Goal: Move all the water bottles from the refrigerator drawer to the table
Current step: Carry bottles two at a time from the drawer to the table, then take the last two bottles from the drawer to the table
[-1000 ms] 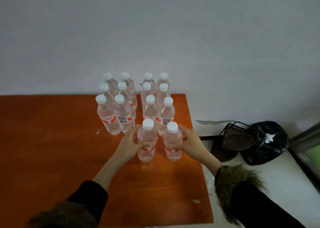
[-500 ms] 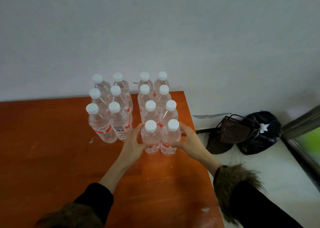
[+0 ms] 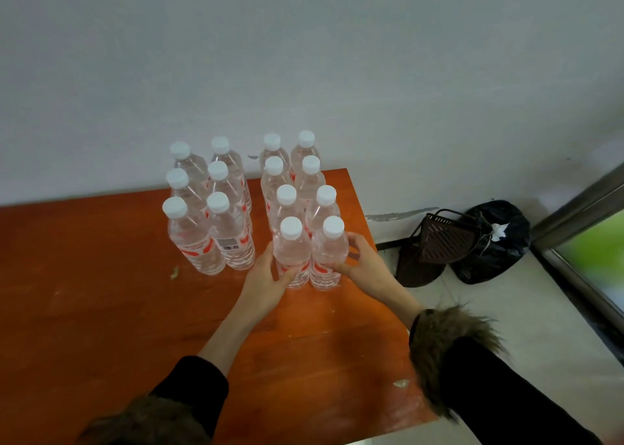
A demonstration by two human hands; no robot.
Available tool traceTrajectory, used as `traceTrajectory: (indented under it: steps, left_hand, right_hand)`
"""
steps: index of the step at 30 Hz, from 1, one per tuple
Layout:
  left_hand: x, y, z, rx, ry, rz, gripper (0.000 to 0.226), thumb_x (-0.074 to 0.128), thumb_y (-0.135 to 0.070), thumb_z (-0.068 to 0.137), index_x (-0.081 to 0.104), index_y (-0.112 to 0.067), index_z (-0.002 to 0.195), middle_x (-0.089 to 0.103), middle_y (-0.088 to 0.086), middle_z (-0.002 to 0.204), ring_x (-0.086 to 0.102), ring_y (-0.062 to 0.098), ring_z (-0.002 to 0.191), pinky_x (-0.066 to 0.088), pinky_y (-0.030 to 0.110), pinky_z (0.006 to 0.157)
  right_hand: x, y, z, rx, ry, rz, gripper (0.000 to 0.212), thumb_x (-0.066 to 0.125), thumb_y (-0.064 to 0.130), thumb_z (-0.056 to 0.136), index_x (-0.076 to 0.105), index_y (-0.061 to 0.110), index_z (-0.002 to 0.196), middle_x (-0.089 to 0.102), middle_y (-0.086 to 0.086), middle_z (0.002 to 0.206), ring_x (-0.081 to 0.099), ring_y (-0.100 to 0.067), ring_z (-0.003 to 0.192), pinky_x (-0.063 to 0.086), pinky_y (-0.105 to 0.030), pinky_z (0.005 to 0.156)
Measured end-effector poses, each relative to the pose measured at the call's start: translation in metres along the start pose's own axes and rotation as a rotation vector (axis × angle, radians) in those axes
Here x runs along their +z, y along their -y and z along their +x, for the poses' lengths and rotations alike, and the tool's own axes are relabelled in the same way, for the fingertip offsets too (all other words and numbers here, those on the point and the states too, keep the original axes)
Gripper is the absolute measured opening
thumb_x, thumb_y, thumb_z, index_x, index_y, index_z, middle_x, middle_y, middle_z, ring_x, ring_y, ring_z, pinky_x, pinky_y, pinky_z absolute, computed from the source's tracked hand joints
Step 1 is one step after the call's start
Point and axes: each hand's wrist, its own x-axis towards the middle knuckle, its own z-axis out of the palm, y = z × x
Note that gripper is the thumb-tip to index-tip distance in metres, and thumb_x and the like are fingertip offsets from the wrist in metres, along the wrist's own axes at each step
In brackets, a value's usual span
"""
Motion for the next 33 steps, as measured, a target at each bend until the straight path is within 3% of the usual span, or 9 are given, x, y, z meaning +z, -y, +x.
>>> traceTrajectory:
  steps: [4, 8, 12, 15, 17, 21, 25, 29, 33]
  left_hand:
    - [0.003, 0.005, -0.017, -0.024, 0.141, 0.230, 0.058, 0.051, -0.039, 0.091, 0.031, -0.021, 0.142, 0.042, 0.000, 0.145, 0.043, 0.018, 0.131, 0.035, 0.033, 0.105]
    - [0.016, -0.007, -0.038, 0.084, 0.145, 0.377, 0.055, 0.046, -0.047, 0.091, 0.039, -0.022, 0.139, 0.045, -0.002, 0.141, 0.052, 0.019, 0.121, 0.044, 0.037, 0.102]
    - [0.041, -0.055, -0.061, 0.369, 0.169, 0.451, 0.059, 0.043, -0.049, 0.091, 0.026, -0.029, 0.144, 0.026, -0.006, 0.152, 0.026, 0.012, 0.140, 0.026, 0.037, 0.112]
    - [0.065, -0.098, -0.079, 0.596, 0.172, 0.626, 0.068, 0.037, -0.056, 0.091, 0.013, -0.028, 0.148, 0.008, -0.006, 0.157, 0.006, 0.014, 0.145, 0.010, 0.036, 0.115]
    - [0.084, -0.127, -0.096, 0.751, 0.182, 0.712, 0.078, 0.030, -0.065, 0.084, 0.011, -0.025, 0.148, 0.006, -0.002, 0.158, 0.002, 0.018, 0.146, 0.006, 0.040, 0.117]
    - [0.128, -0.180, -0.151, 1.023, 0.174, 0.804, 0.089, 0.016, -0.071, 0.074, 0.016, -0.021, 0.148, 0.013, 0.006, 0.157, 0.009, 0.028, 0.145, 0.016, 0.051, 0.115]
    - [0.177, -0.226, -0.235, 1.213, 0.195, 0.795, 0.084, 0.025, -0.068, 0.079, 0.015, -0.021, 0.148, 0.015, 0.007, 0.156, 0.012, 0.029, 0.144, 0.018, 0.056, 0.112]
    - [0.228, -0.269, -0.324, 1.411, 0.259, 0.729, 0.088, 0.014, -0.069, 0.076, 0.013, -0.021, 0.149, 0.013, 0.007, 0.157, 0.010, 0.028, 0.145, 0.016, 0.056, 0.113]
    - [0.279, -0.301, -0.406, 1.598, 0.340, 0.645, 0.085, 0.014, -0.069, 0.077, 0.006, -0.025, 0.149, 0.005, 0.003, 0.158, 0.002, 0.025, 0.146, 0.009, 0.052, 0.116]
  right_hand:
    - [0.000, 0.001, -0.018, -0.013, -0.025, -0.072, 0.068, 0.062, 0.040, 0.085, 0.031, 0.022, 0.142, 0.040, 0.002, 0.145, 0.040, -0.019, 0.133, 0.035, -0.030, 0.101]
    - [-0.018, -0.009, -0.053, -0.025, -0.129, -0.261, 0.071, 0.057, 0.041, 0.088, 0.022, 0.020, 0.147, 0.030, -0.001, 0.152, 0.031, -0.017, 0.138, 0.028, -0.033, 0.110]
    - [-0.059, -0.019, -0.108, -0.090, -0.269, -0.495, 0.072, 0.053, 0.045, 0.090, 0.017, 0.023, 0.148, 0.018, 0.000, 0.155, 0.018, -0.019, 0.142, 0.018, -0.041, 0.116]
    - [-0.095, -0.031, -0.164, -0.086, -0.416, -0.713, 0.076, 0.048, 0.054, 0.088, 0.010, 0.029, 0.149, 0.006, 0.003, 0.158, 0.004, -0.019, 0.146, 0.005, -0.049, 0.117]
    - [-0.119, -0.038, -0.210, -0.063, -0.521, -0.821, 0.080, 0.047, 0.058, 0.086, 0.008, 0.031, 0.149, 0.002, 0.003, 0.158, 0.000, -0.020, 0.146, 0.001, -0.051, 0.116]
    - [-0.159, -0.054, -0.318, 0.072, -0.690, -0.983, 0.087, 0.045, 0.068, 0.081, 0.002, 0.035, 0.148, -0.003, 0.002, 0.158, -0.003, -0.022, 0.146, -0.001, -0.053, 0.114]
    - [-0.182, -0.070, -0.446, 0.242, -0.815, -1.051, 0.091, 0.038, 0.075, 0.078, -0.007, 0.037, 0.146, -0.009, 0.001, 0.158, -0.006, -0.024, 0.146, 0.000, -0.057, 0.114]
    - [-0.192, -0.084, -0.563, 0.398, -0.961, -1.083, 0.092, 0.019, 0.080, 0.069, 0.000, 0.035, 0.147, 0.002, -0.004, 0.158, 0.006, -0.029, 0.145, 0.009, -0.060, 0.110]
    - [-0.201, -0.103, -0.664, 0.570, -1.036, -1.053, 0.092, 0.036, 0.075, 0.076, -0.007, 0.036, 0.147, -0.007, -0.003, 0.158, -0.004, -0.026, 0.146, 0.000, -0.059, 0.112]
